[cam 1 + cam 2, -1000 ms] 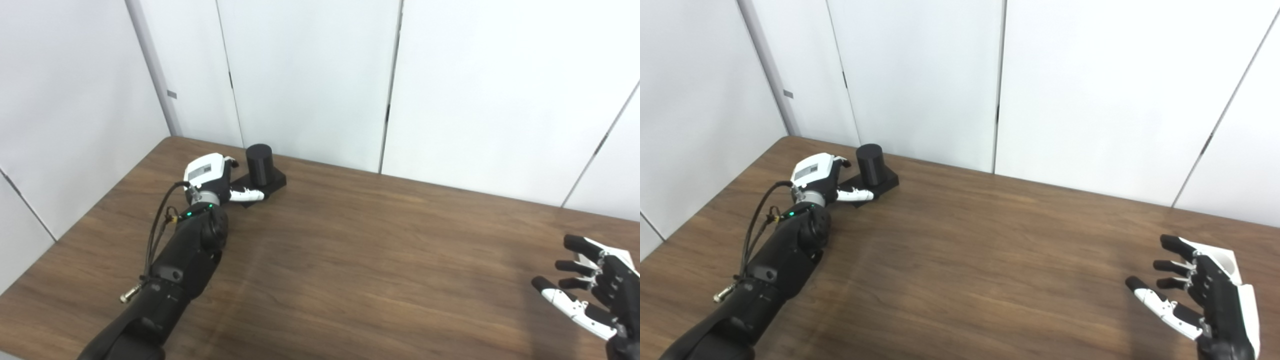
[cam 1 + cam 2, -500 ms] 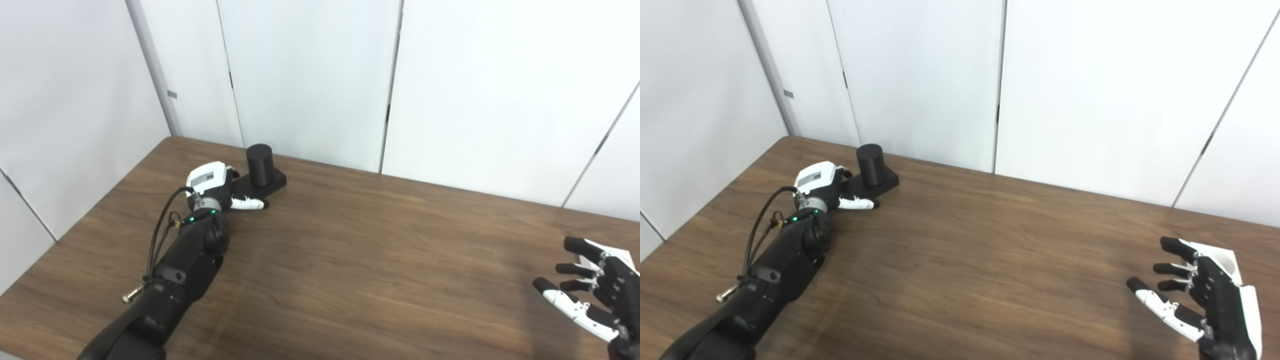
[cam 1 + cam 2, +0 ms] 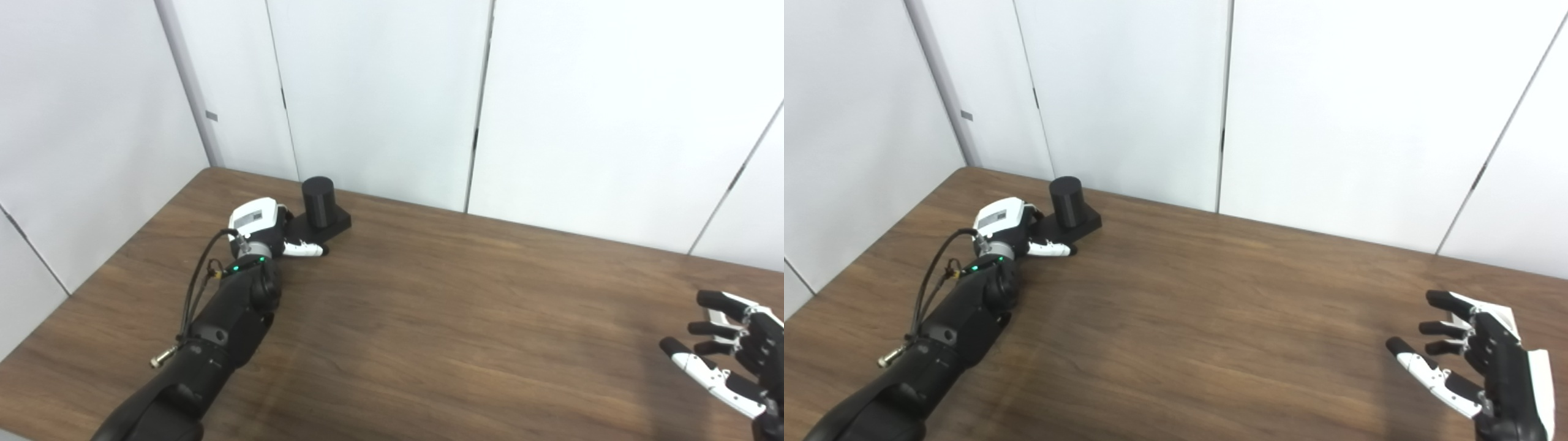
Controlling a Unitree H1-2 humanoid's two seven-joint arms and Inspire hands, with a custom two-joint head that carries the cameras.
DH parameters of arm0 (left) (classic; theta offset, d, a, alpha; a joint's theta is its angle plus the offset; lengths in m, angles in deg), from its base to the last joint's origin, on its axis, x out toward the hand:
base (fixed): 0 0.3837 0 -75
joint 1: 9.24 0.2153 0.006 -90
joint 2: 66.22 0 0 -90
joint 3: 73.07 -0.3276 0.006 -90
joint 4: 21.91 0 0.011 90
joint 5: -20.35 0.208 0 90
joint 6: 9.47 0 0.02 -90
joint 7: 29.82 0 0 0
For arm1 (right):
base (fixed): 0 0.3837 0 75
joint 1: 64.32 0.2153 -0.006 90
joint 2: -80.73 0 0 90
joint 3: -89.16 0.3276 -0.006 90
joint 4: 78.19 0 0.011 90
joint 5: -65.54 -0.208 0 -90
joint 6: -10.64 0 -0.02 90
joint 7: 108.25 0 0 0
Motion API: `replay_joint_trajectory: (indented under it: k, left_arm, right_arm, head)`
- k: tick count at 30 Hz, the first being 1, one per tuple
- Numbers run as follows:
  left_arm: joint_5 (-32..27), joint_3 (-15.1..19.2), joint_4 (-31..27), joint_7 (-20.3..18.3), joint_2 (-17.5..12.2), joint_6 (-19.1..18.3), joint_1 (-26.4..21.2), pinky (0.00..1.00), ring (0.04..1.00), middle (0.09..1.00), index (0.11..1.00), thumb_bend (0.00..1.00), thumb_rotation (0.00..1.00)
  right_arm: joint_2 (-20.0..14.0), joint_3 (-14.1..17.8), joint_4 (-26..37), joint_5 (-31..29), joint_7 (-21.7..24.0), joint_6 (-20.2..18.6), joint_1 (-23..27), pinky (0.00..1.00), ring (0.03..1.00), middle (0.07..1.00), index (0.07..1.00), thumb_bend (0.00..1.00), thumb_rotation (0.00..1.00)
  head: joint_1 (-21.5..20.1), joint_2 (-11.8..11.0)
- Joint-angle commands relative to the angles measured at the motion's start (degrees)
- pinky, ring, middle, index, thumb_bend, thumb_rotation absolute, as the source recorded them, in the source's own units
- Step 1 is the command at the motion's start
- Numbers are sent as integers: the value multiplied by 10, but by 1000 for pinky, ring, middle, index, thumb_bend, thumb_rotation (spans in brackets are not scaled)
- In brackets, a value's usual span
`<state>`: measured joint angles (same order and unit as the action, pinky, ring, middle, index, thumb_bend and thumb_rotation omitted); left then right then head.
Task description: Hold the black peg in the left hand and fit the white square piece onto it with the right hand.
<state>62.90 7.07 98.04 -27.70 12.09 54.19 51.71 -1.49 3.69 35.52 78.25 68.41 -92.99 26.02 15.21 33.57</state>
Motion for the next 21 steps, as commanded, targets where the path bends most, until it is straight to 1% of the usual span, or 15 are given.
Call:
replay_joint_trajectory:
  k: [1, 4, 7, 11, 14, 17, 21]
  left_arm:
    - [-6, -2, -12, -7, -21, 3, -16, 782, 973, 926, 637, 806, 392]
    - [-13, -6, -15, -19, -28, 7, -16, 772, 957, 903, 594, 791, 355]
    - [-20, -11, -23, -34, -33, 6, -15, 758, 930, 883, 574, 761, 318]
    - [-28, -17, -33, -52, -38, 5, -12, 749, 916, 866, 570, 730, 284]
    - [-34, -17, -37, -58, -38, 8, -9, 773, 921, 870, 569, 729, 279]
    - [-36, -19, -36, -59, -39, 13, -7, 788, 922, 875, 563, 731, 284]
    - [-40, -26, -40, -61, -42, 23, -5, 778, 923, 875, 564, 726, 286]
  right_arm:
    - [-2, 5, 9, -2, -4, 23, 13, 487, 601, 736, 670, 548, 0]
    - [-1, 5, 9, -2, -5, 20, 15, 485, 602, 740, 673, 537, 0]
    - [-2, 4, 12, 3, -5, 16, 15, 498, 608, 741, 674, 534, 0]
    - [-2, 7, 11, 1, -5, 15, 15, 522, 616, 743, 676, 529, 0]
    - [-2, 8, 11, 0, -5, 15, 15, 502, 612, 745, 676, 521, 0]
    - [-1, 9, 11, -1, -5, 14, 15, 511, 617, 748, 677, 518, 0]
    - [-1, 10, 12, -1, -6, 16, 16, 493, 606, 746, 671, 509, 0]
  head:
    - [0, 0]
    - [0, 1]
    - [0, 3]
    - [0, 4]
    - [0, 4]
    - [0, 4]
    - [-1, 6]
